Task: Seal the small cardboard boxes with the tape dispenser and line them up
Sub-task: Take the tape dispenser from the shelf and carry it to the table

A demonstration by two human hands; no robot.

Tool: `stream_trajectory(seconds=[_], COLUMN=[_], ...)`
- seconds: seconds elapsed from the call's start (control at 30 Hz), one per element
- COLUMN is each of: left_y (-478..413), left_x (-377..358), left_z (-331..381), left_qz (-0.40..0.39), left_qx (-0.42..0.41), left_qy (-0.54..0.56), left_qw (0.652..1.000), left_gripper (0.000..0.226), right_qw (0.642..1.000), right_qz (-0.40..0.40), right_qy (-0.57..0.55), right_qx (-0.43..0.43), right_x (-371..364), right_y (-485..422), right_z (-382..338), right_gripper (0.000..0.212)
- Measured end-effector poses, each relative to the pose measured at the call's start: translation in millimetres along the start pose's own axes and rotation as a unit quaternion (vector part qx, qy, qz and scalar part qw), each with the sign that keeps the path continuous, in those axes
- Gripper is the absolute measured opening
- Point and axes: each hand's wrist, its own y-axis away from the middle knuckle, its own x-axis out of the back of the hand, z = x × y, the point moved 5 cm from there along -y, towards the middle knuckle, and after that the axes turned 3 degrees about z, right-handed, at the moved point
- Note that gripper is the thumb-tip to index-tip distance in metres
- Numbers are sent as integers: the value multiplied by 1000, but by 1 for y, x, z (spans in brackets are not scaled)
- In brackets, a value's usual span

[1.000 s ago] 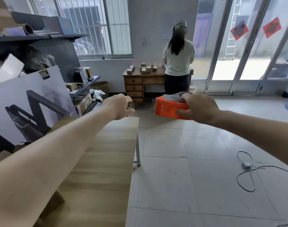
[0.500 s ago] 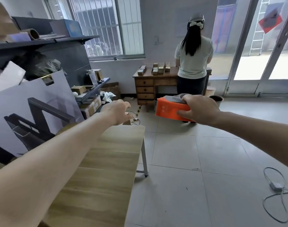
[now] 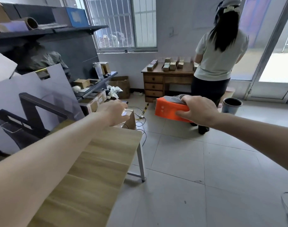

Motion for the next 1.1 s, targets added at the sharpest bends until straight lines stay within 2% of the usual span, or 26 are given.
stream_trajectory(seconds=[0.17,0.47,0.67,0.83,1.1], left_y=[-43,-155,-222,-245,-248], left_x=[-17,-47,-41,-42,-52], left_z=[-12,-58,-105,-142,-219], left_qz=[-20,-8,15,25,12], left_qx=[26,51,71,89,173], left_qy=[-11,6,14,20,14], left_qw=[999,999,997,996,985], left_gripper=[49,50,52,42,48], right_qw=[1000,997,995,992,976], right_qz=[-15,-25,-3,8,21], right_qy=[-20,-5,5,-8,-44], right_qx=[18,72,99,126,212], right_x=[-36,-93,-109,-124,-160], right_y=[-43,-158,-243,-298,-374], right_z=[10,15,2,-20,-73], right_gripper=[50,49,49,47,49])
